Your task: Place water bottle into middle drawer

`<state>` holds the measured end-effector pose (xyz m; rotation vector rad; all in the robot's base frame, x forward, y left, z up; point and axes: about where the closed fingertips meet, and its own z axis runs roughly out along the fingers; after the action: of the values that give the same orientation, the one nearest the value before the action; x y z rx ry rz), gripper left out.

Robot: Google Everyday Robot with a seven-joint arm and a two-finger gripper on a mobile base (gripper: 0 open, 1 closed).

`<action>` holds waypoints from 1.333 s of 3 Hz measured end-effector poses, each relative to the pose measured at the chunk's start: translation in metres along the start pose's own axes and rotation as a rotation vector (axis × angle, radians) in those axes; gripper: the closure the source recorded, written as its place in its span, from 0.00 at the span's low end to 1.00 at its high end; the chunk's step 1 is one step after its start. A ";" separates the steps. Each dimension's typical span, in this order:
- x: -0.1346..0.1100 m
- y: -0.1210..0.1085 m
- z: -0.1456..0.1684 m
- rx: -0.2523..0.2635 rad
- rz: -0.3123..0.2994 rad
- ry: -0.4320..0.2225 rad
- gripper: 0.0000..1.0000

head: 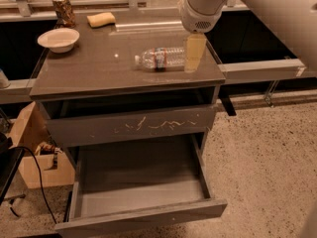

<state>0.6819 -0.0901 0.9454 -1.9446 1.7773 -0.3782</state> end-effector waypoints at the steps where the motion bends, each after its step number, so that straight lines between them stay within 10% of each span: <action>1: -0.001 -0.012 0.027 -0.009 0.011 -0.027 0.00; 4: 0.010 -0.042 0.085 -0.088 0.171 -0.299 0.00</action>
Offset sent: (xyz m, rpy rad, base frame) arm 0.0847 0.0081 -0.0472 0.2156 0.0711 -0.0109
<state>0.7624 -0.0841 0.8938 -1.7806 1.7676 0.0482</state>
